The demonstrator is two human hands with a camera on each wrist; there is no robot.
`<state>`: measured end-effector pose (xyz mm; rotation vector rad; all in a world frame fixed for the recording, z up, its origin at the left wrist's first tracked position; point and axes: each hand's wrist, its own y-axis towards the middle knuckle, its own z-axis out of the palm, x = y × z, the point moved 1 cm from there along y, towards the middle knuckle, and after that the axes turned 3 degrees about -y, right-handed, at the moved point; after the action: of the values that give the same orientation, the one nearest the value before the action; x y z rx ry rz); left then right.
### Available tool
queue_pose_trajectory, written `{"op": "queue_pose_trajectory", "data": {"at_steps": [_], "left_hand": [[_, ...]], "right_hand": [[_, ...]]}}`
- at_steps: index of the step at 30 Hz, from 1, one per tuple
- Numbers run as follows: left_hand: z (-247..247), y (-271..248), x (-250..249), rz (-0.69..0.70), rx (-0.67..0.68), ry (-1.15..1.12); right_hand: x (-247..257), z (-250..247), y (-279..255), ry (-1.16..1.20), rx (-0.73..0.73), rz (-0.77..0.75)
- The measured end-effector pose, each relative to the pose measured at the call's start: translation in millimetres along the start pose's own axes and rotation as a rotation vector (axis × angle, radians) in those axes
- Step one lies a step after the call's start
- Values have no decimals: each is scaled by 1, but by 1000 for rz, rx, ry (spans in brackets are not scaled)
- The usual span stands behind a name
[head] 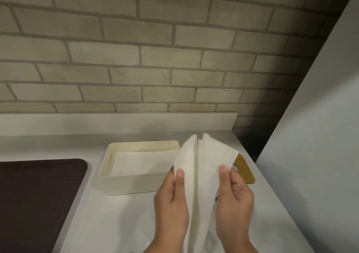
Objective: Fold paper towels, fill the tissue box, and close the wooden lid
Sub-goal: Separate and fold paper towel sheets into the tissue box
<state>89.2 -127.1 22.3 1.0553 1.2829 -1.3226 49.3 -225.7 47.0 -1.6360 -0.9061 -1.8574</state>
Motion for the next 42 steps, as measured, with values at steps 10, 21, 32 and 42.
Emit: {"op": "queue_pose_trajectory", "data": {"at_steps": [10, 21, 32, 42], "left_hand": [[7, -23, -19, 243, 1, -202], [2, -26, -24, 94, 180, -385], [-16, -10, -37, 28, 265, -559], [-19, 2, -24, 149, 259, -359]], "right_hand": [[9, 9, -8, -250, -63, -367], [7, 24, -23, -169, 271, -192], [18, -15, 24, -169, 268, 44], [-10, -2, 8, -141, 385, 113]]}}
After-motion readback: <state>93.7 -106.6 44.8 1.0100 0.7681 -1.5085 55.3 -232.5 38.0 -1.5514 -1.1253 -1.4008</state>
